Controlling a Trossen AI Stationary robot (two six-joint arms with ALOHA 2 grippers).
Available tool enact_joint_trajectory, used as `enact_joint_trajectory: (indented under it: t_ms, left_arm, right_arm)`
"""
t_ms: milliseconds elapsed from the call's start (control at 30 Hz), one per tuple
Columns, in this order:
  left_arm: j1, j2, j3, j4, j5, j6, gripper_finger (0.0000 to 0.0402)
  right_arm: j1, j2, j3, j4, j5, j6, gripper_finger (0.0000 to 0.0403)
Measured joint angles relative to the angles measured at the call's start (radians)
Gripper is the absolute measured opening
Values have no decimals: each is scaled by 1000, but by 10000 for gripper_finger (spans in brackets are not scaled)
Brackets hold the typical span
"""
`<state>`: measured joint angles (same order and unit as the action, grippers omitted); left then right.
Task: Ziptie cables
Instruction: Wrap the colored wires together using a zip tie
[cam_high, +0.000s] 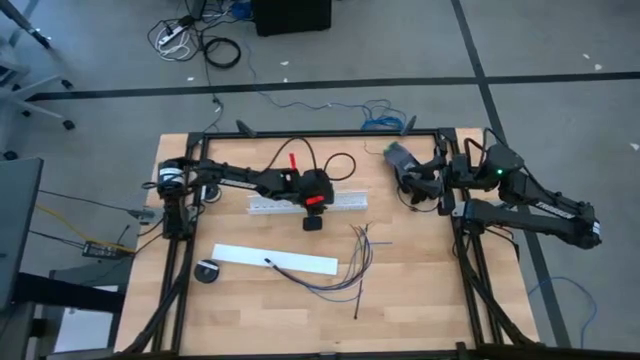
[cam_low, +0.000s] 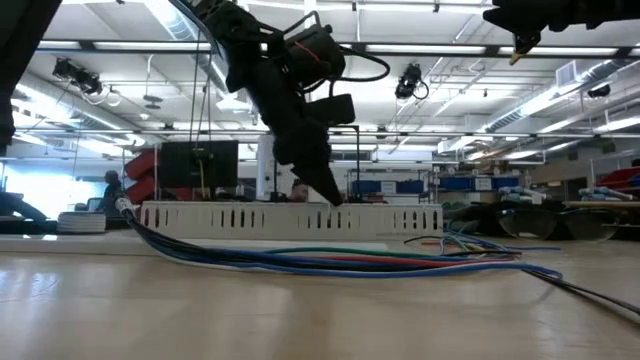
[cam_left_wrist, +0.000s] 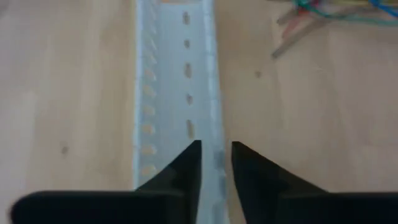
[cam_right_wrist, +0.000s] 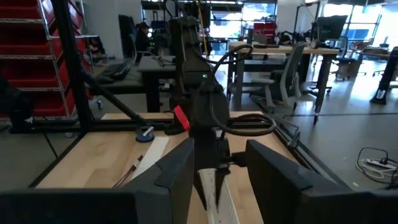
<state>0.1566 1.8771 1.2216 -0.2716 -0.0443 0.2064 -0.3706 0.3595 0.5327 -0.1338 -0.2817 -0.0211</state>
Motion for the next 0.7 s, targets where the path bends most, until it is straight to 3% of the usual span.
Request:
enact_joint_trajectory:
  t_ms: [200, 400, 533, 700]
  left_arm:
    - [-3, 2, 71, -54, -43, -23, 153]
    - [-41, 0, 224, -222, -42, 50, 156]
    - [-95, -17, 248, -342, -44, 100, 156]
    - [-191, -53, 245, -442, -92, -3, 156]
  right_arm:
    - [2, 2, 0, -68, -9, 3, 157]
    - [22, 11, 0, -182, -12, 38, 155]
    - [50, 10, 0, -225, 2, 56, 155]
    - [90, 12, 0, -260, 36, 70, 154]
